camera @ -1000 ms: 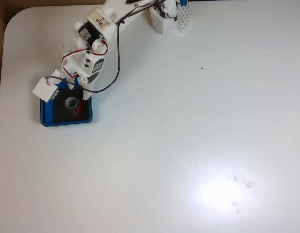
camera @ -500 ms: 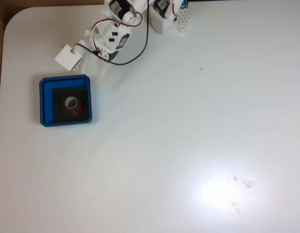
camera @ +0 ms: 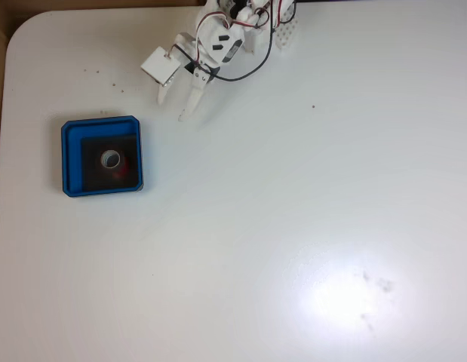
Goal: Pick the red roll and drop it in the blue box
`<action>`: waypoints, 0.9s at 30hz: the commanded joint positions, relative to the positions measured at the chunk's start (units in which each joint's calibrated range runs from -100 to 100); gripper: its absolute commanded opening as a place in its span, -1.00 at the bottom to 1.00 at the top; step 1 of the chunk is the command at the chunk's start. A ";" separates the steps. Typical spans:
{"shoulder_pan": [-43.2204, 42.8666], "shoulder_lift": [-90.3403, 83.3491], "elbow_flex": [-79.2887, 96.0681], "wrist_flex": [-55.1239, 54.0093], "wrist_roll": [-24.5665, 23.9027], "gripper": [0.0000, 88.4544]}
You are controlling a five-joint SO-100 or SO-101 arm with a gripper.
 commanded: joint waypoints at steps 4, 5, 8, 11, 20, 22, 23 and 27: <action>-2.73 -13.78 10.84 -1.36 -0.12 -0.53; -3.31 -15.12 12.01 -1.36 -0.04 -0.53; -5.75 -18.21 15.24 -1.36 0.23 -0.53; -8.49 -20.22 16.68 -1.11 0.40 -0.53; -23.63 -20.72 16.68 -0.70 0.58 -0.53; -26.76 -20.72 16.68 -0.70 0.58 -0.53; -28.13 -20.72 16.68 -0.70 0.58 -0.53; -34.48 -20.72 16.68 -0.70 0.58 -0.53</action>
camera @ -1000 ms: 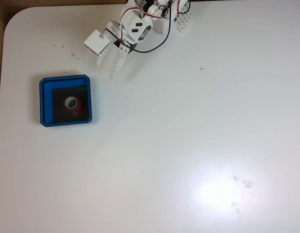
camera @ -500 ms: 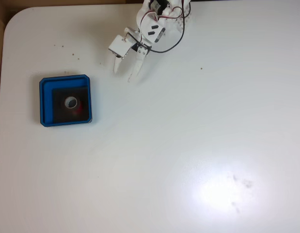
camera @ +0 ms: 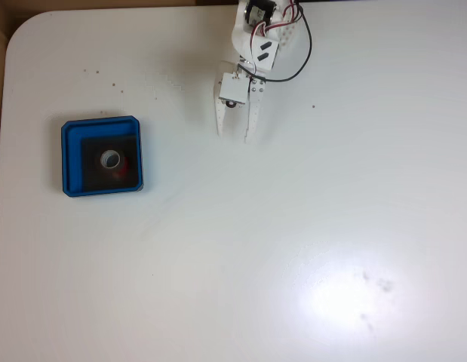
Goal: Pick the red roll and drop it in the blue box
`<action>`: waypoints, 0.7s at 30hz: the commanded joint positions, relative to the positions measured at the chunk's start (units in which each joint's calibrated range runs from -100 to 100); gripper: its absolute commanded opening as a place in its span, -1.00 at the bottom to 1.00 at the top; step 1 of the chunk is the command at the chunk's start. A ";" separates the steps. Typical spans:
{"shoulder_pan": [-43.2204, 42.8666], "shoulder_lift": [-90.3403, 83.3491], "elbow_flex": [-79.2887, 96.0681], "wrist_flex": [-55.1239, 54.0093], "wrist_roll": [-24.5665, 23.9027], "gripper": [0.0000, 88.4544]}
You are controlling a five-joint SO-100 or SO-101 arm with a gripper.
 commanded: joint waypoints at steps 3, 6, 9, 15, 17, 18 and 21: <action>-9.48 -0.74 0.90 -0.70 0.24 -0.53; -13.77 -1.32 0.90 -0.62 0.24 -0.53; -16.90 -4.16 0.90 -0.62 0.24 -0.53; -18.17 -10.44 0.90 -0.62 0.24 -0.53; -18.17 -10.52 0.90 -0.62 0.24 -0.53; -18.17 -10.52 0.90 -0.62 0.24 -0.53; -18.37 -10.52 0.90 -0.62 0.24 -0.53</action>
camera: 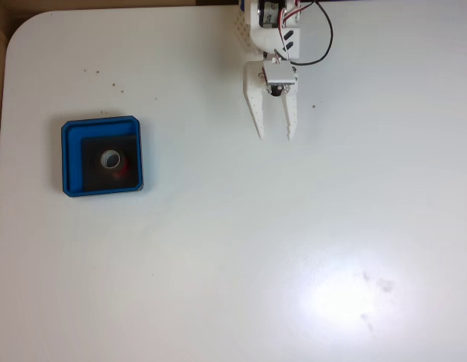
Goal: Pick the red roll and drop it in the blue box
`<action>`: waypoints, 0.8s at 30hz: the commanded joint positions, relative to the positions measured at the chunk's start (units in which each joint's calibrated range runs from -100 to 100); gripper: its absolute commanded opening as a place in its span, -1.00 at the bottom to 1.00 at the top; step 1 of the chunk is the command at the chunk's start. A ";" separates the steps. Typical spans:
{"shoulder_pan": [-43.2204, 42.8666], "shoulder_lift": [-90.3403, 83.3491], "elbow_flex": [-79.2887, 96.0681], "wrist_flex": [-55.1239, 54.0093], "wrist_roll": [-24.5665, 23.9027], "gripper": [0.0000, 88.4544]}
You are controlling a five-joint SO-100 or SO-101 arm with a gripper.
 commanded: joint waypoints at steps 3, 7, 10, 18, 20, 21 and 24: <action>-2.21 -0.86 0.90 -0.62 0.24 -0.53; -2.80 -0.86 0.90 -0.62 0.24 -0.54; -2.80 -0.86 0.90 -0.62 0.24 -0.60; -2.70 -0.53 0.81 -0.62 -0.20 -0.86; -2.50 -0.36 0.81 -0.62 -0.20 -0.88; -2.40 -0.36 0.81 -0.62 -0.20 -0.88; -2.50 -0.36 0.81 -0.62 -0.02 -0.88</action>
